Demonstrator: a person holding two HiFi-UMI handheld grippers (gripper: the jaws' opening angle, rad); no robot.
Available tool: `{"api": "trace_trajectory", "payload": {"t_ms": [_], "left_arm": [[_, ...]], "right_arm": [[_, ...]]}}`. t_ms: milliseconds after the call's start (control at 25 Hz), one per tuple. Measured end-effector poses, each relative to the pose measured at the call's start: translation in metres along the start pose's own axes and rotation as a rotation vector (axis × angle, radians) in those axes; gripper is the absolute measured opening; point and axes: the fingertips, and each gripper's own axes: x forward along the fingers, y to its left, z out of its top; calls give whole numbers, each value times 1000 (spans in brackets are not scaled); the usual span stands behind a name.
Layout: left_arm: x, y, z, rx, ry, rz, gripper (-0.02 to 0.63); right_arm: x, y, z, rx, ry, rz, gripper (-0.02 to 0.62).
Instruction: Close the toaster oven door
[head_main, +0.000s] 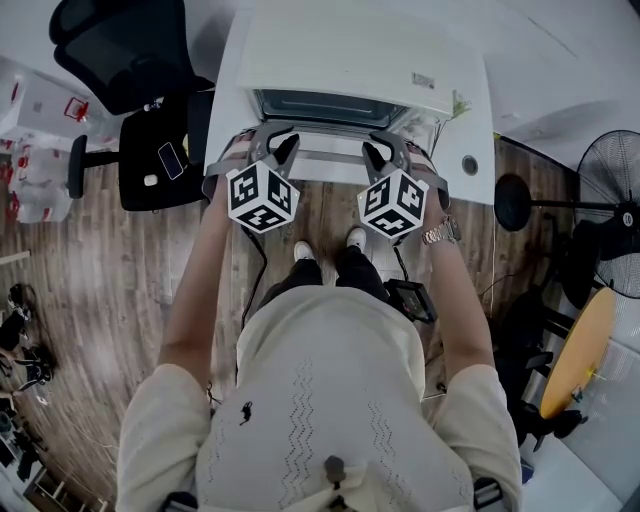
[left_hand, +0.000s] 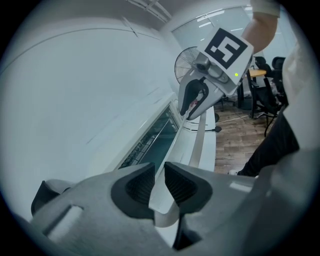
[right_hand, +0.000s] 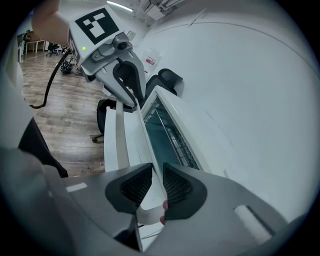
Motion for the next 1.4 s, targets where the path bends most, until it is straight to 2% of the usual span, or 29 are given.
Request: {"api": "trace_trajectory", "payload": {"t_ms": [1040,1400], "left_arm": [[15,32,10,17,-29,0,67],[19,39,11,-6,-28,-10,67]], "right_arm": [[12,-32,11,9,15,69,80],[16,-39,13,16,15,100,80]]}}
